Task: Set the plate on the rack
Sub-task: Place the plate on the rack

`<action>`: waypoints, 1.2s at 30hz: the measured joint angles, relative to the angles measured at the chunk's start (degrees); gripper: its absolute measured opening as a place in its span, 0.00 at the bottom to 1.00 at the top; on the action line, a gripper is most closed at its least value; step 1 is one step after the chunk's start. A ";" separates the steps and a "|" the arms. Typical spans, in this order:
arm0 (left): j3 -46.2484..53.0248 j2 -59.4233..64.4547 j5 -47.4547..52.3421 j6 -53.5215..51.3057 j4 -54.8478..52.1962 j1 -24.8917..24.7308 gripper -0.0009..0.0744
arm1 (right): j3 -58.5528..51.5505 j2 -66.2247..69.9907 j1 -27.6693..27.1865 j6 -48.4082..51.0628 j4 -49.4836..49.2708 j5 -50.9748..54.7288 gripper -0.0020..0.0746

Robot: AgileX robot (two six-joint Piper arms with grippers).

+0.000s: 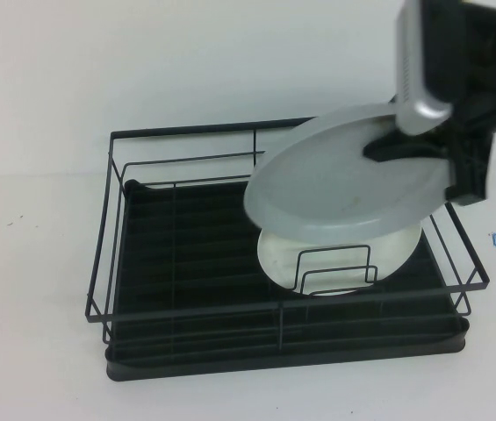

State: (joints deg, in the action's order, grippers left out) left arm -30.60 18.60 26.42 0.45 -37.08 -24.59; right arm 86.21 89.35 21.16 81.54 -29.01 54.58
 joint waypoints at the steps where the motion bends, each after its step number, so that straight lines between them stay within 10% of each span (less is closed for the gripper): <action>1: 0.00 0.00 0.27 0.00 0.00 0.00 0.01 | 0.25 0.86 0.60 -0.15 0.16 0.00 0.24; 36: 0.00 0.00 1.65 0.05 -0.98 0.00 0.01 | 0.60 5.88 2.97 -0.52 5.32 -0.72 0.24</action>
State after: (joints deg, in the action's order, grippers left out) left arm -30.60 18.60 28.07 0.50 -38.05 -24.59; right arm 86.81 95.23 24.13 81.02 -23.69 53.86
